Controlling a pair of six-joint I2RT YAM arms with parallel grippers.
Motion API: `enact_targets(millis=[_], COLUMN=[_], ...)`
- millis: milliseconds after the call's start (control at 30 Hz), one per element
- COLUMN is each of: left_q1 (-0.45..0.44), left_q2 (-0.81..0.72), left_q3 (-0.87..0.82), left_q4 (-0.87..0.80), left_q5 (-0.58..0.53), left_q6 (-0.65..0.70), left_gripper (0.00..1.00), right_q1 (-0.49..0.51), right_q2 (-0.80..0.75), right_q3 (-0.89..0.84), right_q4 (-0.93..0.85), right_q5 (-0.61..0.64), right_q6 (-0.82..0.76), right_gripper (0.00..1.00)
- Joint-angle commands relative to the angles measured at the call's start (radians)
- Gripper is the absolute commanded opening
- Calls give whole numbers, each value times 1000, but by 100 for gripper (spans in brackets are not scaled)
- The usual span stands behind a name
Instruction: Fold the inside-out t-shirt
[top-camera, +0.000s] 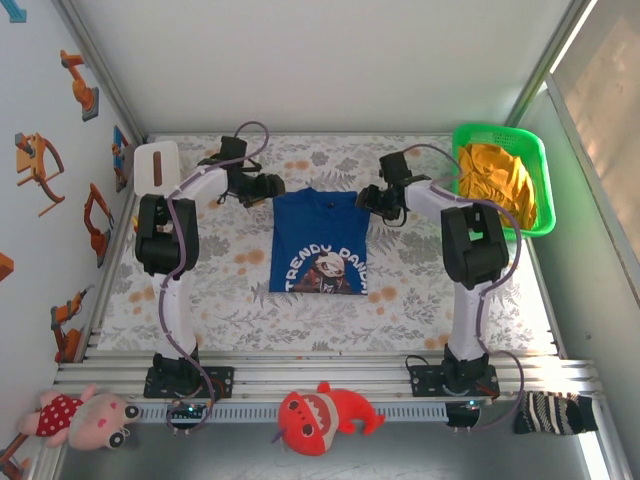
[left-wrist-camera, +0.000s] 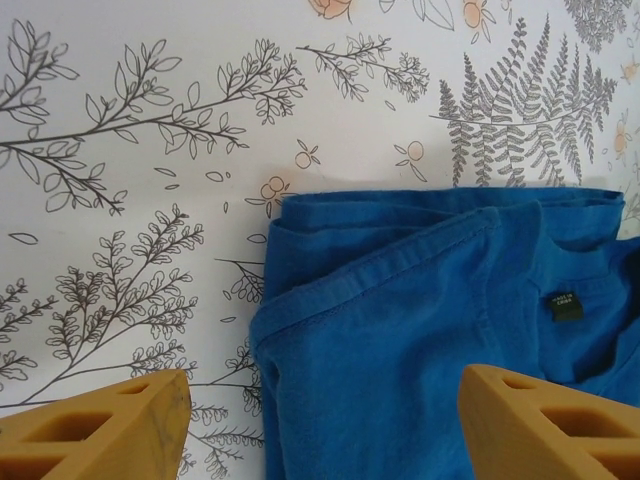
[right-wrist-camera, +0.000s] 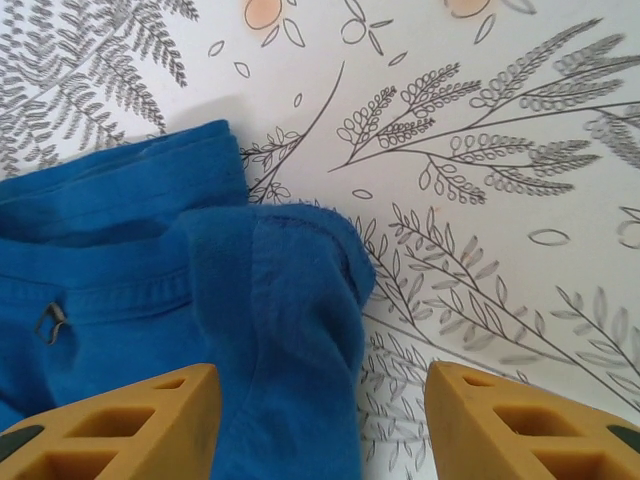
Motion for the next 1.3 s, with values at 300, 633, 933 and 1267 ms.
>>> enact_targets(millis=[300,633,933,1267], left_q1=[-23,-79,-70,-70], left_q2=[76,72,78,94], left_q3=[25,1,-38,-47], left_q4=[-26,-6,44,107], left_q5=[35,36,35,76], left_q6=[-17,-23,-39,-62], left_gripper=[70,64,47,14], right_q1=[10,55,46,43], right_q2=[107,125,133,182], right_q3=[64,69,19,44], right_q4=[106,132,162,283], right_q5=[-106,-121,-86,-202], right_q6=[59,74,83,150], right_gripper=[50,47,42,1])
